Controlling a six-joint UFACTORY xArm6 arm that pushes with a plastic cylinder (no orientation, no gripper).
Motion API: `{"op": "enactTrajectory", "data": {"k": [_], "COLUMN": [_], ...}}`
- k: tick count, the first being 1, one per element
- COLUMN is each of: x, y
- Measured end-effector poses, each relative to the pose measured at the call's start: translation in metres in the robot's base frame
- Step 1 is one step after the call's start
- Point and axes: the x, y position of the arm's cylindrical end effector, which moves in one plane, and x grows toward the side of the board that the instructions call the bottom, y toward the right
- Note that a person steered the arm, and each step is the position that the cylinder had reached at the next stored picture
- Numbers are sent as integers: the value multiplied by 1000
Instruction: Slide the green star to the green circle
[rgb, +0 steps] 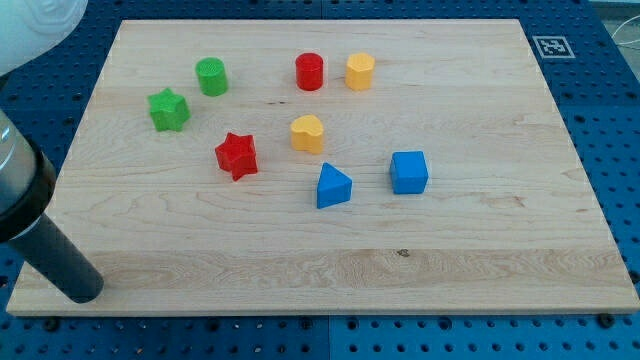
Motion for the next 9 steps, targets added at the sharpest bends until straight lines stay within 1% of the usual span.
{"op": "enactTrajectory", "data": {"k": [1, 2, 3, 4, 5, 6, 7, 9], "x": [-15, -64, -81, -87, -110, -145, -165, -190], "y": [0, 9, 12, 12, 13, 15, 22, 51]}}
